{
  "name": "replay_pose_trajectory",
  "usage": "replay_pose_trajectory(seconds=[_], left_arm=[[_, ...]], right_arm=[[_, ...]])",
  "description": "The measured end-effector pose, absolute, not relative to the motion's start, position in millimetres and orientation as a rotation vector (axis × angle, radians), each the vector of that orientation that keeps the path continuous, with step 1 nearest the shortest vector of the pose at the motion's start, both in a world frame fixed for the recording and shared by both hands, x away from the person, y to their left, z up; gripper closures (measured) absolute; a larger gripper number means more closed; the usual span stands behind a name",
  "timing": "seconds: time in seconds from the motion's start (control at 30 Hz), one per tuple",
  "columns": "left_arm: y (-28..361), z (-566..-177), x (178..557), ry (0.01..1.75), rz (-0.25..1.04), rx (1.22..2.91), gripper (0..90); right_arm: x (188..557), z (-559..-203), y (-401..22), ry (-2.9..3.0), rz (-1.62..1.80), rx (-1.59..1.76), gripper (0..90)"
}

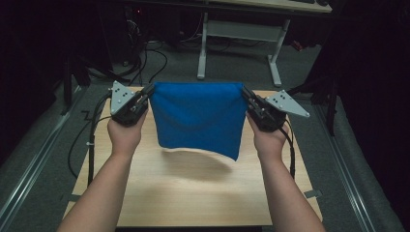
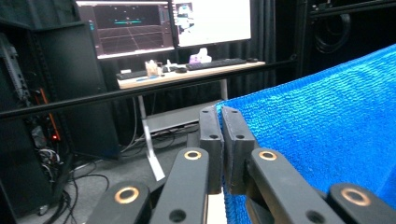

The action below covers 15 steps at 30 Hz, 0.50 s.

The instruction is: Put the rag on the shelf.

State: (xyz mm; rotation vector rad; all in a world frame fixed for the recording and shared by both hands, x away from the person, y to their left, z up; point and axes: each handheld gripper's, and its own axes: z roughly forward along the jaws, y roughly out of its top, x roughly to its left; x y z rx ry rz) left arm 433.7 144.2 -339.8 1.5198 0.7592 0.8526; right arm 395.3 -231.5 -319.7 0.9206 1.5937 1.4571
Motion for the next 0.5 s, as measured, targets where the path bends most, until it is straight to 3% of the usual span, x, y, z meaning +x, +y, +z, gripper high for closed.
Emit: replay_pose_trajectory(seconds=[0.5], left_arm=[[140.6,-318.8,488.4,0.779,0.942,1.514,88.3]], right_arm=[[463.3,-311.3,-226.8,1.632,1.411,0.989,87.8]])
